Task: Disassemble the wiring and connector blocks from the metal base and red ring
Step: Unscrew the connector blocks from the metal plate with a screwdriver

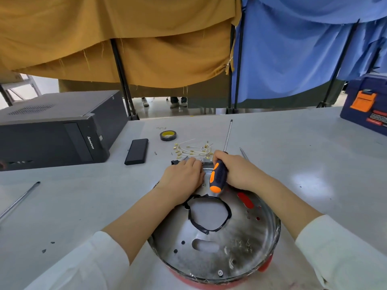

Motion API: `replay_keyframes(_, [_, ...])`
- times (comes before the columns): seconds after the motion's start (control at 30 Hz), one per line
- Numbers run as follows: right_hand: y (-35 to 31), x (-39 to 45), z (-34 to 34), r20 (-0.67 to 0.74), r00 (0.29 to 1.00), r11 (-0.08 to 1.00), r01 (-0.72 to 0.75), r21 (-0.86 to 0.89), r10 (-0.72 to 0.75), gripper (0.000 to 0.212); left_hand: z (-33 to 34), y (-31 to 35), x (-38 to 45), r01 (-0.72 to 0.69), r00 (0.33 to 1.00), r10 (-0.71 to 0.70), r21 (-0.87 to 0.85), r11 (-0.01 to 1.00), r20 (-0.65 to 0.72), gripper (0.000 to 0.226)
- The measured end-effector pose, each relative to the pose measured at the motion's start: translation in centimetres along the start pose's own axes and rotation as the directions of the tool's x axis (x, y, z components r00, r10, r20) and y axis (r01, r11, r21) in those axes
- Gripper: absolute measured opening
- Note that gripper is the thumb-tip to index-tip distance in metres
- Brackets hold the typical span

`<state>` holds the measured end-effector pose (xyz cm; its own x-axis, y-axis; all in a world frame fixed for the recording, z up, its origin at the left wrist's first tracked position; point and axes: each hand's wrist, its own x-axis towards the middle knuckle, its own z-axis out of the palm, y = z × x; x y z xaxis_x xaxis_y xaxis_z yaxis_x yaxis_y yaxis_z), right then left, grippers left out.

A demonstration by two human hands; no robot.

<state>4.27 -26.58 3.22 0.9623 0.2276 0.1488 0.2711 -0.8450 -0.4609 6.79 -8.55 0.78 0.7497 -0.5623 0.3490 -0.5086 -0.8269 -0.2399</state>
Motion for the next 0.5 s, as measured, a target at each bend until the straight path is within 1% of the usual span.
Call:
replay_keyframes(0.07, [0.1, 0.1, 0.1, 0.011, 1.000, 1.000, -0.004, -0.011, 0.004, 0.032, -0.3, 0.0, 0.0, 0.006, 1.000, -0.005, -0.046, 0.999, 0.006, 0.032])
replay_keyframes(0.1, [0.1, 0.1, 0.1, 0.011, 1.000, 1.000, -0.005, -0.019, 0.005, 0.033, -0.6, 0.0, 0.0, 0.042, 0.999, -0.041, -0.155, 0.987, 0.010, 0.029])
replay_keyframes(0.13, [0.2, 0.2, 0.1, 0.016, 1.000, 1.000, -0.010, -0.024, 0.010, 0.034, -1.0, -0.2, 0.1, 0.104, 0.994, -0.103, -0.337, 0.936, 0.022, 0.026])
replay_keyframes(0.17, [0.2, 0.2, 0.2, 0.021, 1.000, 0.999, -0.009, -0.032, 0.009, 0.036, -1.5, -0.4, 0.2, 0.177, 0.982, -0.186, -0.547, 0.818, 0.040, 0.025])
replay_keyframes(0.2, [0.3, 0.3, 0.2, 0.026, 1.000, 0.999, -0.010, -0.042, 0.011, 0.037, -2.1, -0.7, 0.4, 0.235, 0.958, -0.282, -0.726, 0.646, 0.059, 0.023])
replay_keyframes(0.23, [0.4, 0.3, 0.2, 0.022, 1.000, 0.998, -0.002, -0.055, 0.003, 0.038, -2.5, -1.1, 0.6, 0.274, 0.920, -0.381, -0.848, 0.453, 0.094, 0.021])
replay_keyframes(0.27, [0.5, 0.4, 0.2, 0.023, 1.000, 0.998, 0.002, -0.062, -0.001, 0.038, -2.7, -1.6, 0.8, 0.292, 0.875, -0.460, -0.925, 0.245, 0.154, 0.018])
replay_keyframes(0.3, [0.5, 0.4, 0.3, 0.025, 1.000, 0.997, 0.012, -0.072, -0.010, 0.038, -2.9, -2.3, 1.0, 0.287, 0.832, -0.504, -0.957, 0.038, 0.230, 0.016])
replay_keyframes(0.33, [0.6, 0.5, 0.4, 0.030, 0.999, 0.996, 0.023, -0.086, -0.021, 0.037, -3.0, -3.0, 1.1, 0.267, 0.801, -0.517, -0.953, -0.145, 0.303, 0.014])
replay_keyframes(0.37, [0.6, 0.6, 0.4, 0.033, 0.999, 0.994, 0.034, -0.101, -0.031, 0.037, -3.0, -3.9, 1.2, 0.240, 0.781, -0.516, -0.932, -0.271, 0.351, 0.012])
replay_keyframes(0.4, [0.6, 0.7, 0.4, 0.037, 0.999, 0.992, 0.041, -0.117, -0.037, 0.036, -2.8, -4.9, 1.3, 0.222, 0.769, -0.517, -0.915, -0.336, 0.376, 0.010])
replay_keyframes(0.43, [0.6, 0.8, 0.5, 0.037, 0.998, 0.991, 0.048, -0.127, -0.044, 0.036, -2.6, -5.9, 1.3, 0.214, 0.762, -0.520, -0.908, -0.361, 0.387, 0.009])
replay_keyframes(0.5, [0.8, 0.9, 0.5, 0.034, 0.998, 0.991, 0.048, -0.128, -0.044, 0.037, -1.8, -7.5, 1.4, 0.228, 0.755, -0.529, -0.912, -0.342, 0.387, 0.010])
